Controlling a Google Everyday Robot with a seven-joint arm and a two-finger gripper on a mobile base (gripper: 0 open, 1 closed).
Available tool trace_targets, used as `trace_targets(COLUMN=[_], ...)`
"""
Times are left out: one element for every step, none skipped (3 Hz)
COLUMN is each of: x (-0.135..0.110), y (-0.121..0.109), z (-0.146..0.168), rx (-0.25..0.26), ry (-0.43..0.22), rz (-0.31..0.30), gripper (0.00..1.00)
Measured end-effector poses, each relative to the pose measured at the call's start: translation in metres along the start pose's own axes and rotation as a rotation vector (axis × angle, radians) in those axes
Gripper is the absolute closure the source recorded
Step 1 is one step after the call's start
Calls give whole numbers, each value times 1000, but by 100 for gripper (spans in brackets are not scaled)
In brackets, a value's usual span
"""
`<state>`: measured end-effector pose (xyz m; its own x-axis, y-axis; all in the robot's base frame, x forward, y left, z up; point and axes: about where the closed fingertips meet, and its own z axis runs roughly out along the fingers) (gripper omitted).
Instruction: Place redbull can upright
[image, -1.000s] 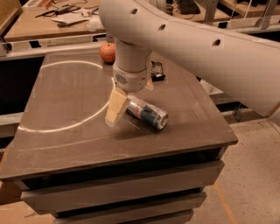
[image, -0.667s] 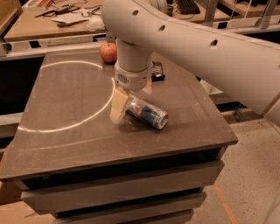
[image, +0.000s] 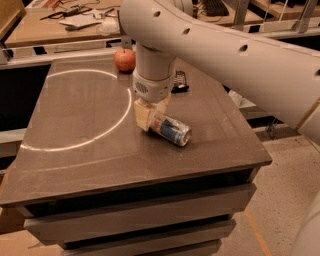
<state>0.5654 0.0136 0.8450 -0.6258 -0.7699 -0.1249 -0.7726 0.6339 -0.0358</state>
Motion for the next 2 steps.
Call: trace_targets(x=[-8,-24], y=[3,-2], z=[-16,-65], rx=[-57,-181], ry=[-124,-460], rz=[3,-9], gripper=[100,100])
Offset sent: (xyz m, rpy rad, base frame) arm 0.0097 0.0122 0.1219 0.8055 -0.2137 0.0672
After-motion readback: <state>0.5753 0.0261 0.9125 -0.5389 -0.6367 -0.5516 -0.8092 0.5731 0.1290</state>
